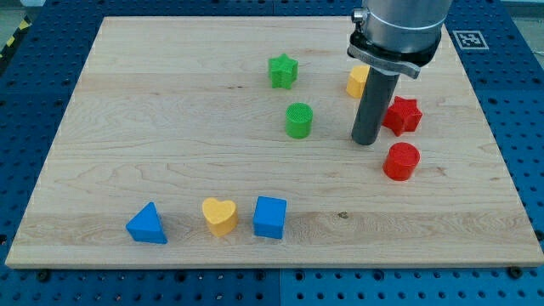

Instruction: Move the red circle towards the bottom center

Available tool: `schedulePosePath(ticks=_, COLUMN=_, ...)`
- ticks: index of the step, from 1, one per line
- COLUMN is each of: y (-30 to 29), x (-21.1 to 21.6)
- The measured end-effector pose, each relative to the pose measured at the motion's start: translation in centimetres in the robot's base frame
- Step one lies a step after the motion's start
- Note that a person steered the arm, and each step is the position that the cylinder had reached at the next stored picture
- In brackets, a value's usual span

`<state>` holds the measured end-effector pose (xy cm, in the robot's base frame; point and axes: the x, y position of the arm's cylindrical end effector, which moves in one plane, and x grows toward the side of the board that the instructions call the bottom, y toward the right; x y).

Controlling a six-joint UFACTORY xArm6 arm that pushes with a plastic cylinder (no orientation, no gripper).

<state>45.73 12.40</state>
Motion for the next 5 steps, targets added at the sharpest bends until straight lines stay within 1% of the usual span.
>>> schedulePosePath(ticks=1, y=2.1, x=4.2)
schedulePosePath(ticks=2, y=3.0, x=5.1)
schedulePosePath(ticks=3, y=3.3, x=2.3)
schedulePosePath(ticks=5, y=12.6, x=3.6)
